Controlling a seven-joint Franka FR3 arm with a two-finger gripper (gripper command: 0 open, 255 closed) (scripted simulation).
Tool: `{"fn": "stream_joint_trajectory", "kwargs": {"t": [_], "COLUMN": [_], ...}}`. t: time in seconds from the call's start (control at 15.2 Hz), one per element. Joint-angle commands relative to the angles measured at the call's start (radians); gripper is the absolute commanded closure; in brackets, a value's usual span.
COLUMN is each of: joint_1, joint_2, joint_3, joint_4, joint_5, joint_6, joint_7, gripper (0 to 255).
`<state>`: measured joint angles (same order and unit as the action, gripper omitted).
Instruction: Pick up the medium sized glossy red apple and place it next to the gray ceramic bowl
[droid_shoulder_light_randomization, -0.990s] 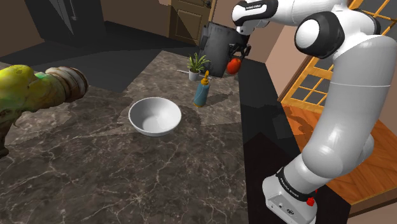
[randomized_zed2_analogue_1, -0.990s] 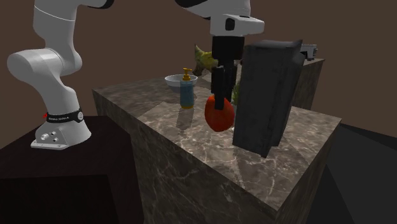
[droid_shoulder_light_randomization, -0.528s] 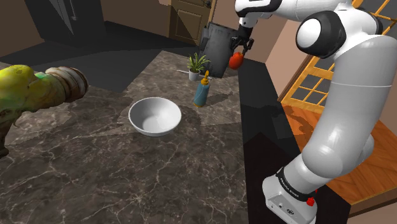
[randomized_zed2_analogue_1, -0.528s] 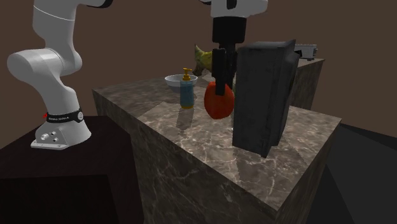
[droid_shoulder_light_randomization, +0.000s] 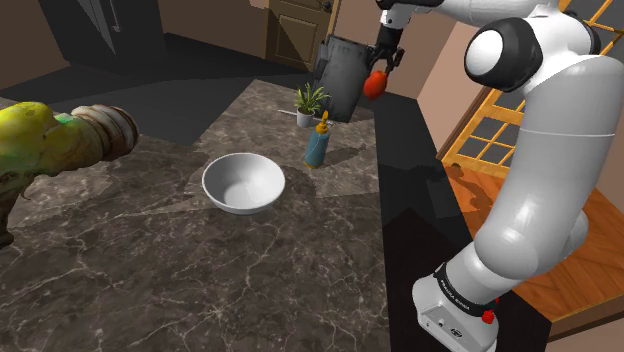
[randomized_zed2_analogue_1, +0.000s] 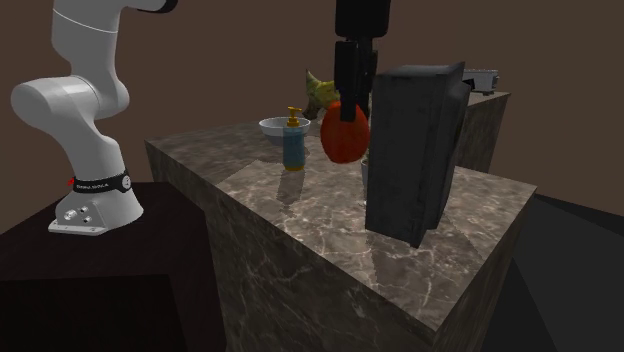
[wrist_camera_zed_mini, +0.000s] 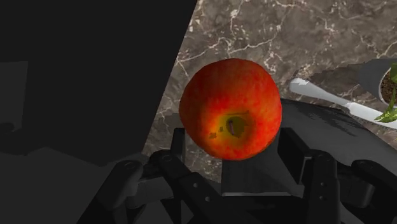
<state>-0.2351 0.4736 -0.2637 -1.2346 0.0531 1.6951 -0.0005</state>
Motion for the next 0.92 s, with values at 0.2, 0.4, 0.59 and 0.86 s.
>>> {"fn": "stream_joint_trajectory", "kwargs": {"t": [0.2, 0.4, 0.59, 0.86], "joint_1": [-0.008, 0.034, 0.089, 0.151], "joint_2": [0.013, -0.070, -0.178, -0.300], "joint_3": [-0.001, 0.002, 0.012, 0.037], "joint_4": [0.088, -0.035, -0.189, -0.352], "joint_5": [0.003, -0.018, -0.047, -0.081], "joint_6": [-0.074, -0.036, 0.011, 0.051], "joint_7": [-0.003, 0.032, 0.090, 0.175], "gripper": [255, 255, 255, 255]}}
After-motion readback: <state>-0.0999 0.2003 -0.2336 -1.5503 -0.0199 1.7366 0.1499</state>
